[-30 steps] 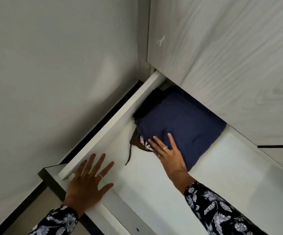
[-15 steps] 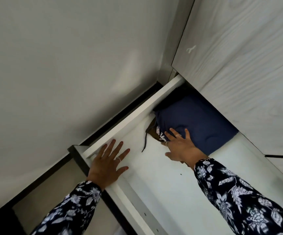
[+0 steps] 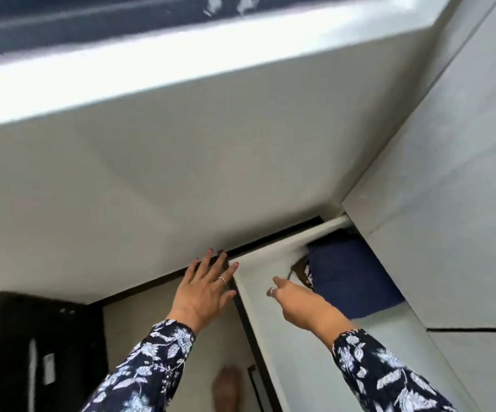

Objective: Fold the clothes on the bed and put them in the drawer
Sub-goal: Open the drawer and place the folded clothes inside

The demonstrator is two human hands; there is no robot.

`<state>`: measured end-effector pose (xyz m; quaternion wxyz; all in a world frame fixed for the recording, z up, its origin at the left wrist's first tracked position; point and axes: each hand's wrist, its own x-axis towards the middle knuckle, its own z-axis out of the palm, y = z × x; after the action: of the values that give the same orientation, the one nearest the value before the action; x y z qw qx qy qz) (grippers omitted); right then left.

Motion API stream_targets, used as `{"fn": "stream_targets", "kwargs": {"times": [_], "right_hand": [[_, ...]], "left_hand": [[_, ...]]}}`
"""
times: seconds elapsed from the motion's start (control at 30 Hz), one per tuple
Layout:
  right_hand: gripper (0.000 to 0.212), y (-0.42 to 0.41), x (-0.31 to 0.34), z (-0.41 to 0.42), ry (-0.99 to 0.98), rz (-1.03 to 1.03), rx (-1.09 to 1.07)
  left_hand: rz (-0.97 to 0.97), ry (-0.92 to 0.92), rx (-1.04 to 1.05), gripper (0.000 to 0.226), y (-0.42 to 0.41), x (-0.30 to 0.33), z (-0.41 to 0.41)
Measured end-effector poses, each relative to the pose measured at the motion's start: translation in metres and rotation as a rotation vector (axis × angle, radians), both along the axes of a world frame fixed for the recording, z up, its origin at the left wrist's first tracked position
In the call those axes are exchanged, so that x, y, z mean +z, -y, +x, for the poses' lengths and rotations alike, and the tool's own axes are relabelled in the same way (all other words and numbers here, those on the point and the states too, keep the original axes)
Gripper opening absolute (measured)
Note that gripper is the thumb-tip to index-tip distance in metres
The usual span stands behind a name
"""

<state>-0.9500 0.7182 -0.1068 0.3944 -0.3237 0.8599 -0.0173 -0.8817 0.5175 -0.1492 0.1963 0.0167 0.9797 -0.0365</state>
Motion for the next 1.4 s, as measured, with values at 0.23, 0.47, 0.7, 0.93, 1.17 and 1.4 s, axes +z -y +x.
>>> {"fn": "stream_targets", "kwargs": {"times": [0.23,0.47,0.7,0.93,1.17,1.4], "right_hand": [[0.054,0.132,0.072,0.042,-0.247,-0.098,0.295],[0.058,0.265,0.080,0.143,-0.322,-0.051,0.428],[0.058,0.408,0.076,0.265,-0.300,-0.095,0.708],[0.057,0.559,0.086,0.368,-0.291,-0.212,0.910],[0.083,0.630,0.065,0.451,-0.206,-0.156,0.919],[0.109,0.662,0.032,0.472,-0.120,-0.100,0.838]], "left_hand": [[0.012,-0.049,0.242,0.060,0.081,0.078,0.083],[0.057,-0.056,0.617,0.058,0.185,0.085,0.220],[0.074,-0.117,1.058,0.070,0.308,0.083,0.396],[0.438,-0.492,1.911,0.049,0.390,0.084,0.510],[1.158,-0.799,2.514,0.022,0.422,0.037,0.562],[1.543,-1.021,2.616,0.024,0.440,0.015,0.554]]}}
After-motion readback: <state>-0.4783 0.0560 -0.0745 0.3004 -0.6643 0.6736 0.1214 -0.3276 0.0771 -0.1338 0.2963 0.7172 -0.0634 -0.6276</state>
